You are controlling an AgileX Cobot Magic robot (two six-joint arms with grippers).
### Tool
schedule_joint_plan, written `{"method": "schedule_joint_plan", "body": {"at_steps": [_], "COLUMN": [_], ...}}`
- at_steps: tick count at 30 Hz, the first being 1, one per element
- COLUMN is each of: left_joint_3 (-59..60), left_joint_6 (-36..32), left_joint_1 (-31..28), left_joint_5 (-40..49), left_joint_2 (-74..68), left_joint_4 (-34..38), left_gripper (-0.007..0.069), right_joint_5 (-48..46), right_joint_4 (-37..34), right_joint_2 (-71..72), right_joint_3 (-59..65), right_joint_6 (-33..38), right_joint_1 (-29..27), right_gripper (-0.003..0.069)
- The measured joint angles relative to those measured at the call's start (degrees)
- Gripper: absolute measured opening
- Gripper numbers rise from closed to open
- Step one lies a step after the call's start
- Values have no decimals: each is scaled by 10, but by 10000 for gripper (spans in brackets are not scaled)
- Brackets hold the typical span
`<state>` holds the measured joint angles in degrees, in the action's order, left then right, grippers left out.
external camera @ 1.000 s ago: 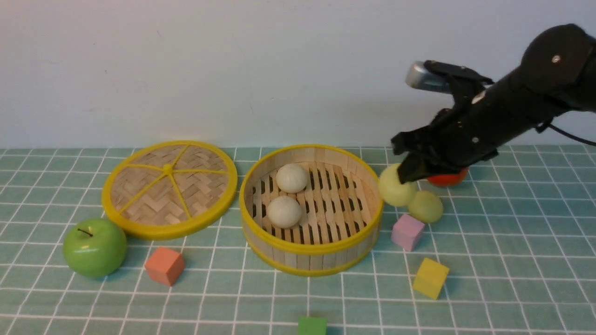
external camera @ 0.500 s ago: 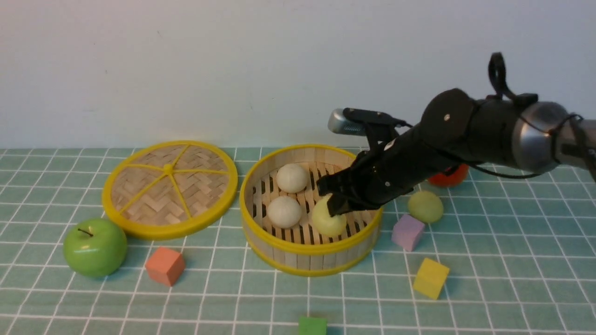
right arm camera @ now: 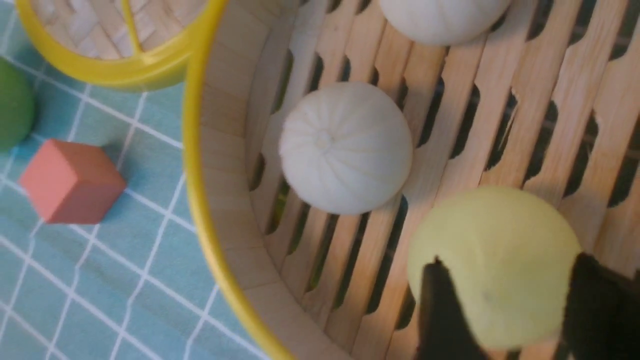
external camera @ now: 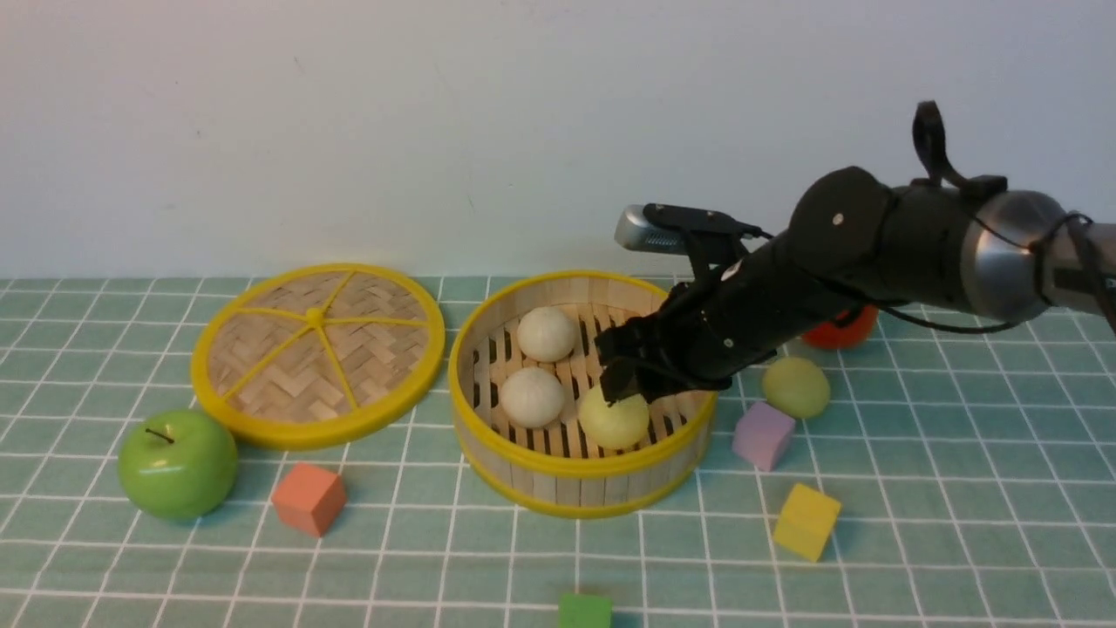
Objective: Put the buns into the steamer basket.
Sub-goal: Use the right arm to grab a steamed stuffed bun
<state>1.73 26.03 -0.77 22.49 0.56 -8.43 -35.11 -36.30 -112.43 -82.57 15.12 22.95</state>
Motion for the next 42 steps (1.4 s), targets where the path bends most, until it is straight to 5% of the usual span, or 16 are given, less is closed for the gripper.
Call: {"method": "schedule_joint_plan", "body": {"at_steps": [5, 13, 26, 42], "left_joint_3": [0, 0, 0, 0], "left_joint_6": [0, 0, 0, 1], "left_joint_1": [0, 0, 0, 0], "left_joint_5": [0, 0, 0, 0], "left_joint_2": [0, 0, 0, 0], "left_joint_4": [0, 0, 0, 0], "left_gripper": [183, 186, 200, 212], "right_joint_5": [-34, -79, -45, 73], "right_joint_4": [32, 71, 206, 238], "right_joint_2": [42, 65, 16, -27], "right_joint_3": [0, 1, 11, 11], "right_joint_6": [-4, -27, -124, -137], "right_joint_1": [-41, -138, -109, -126], "right_gripper": [462, 441, 342, 277]}}
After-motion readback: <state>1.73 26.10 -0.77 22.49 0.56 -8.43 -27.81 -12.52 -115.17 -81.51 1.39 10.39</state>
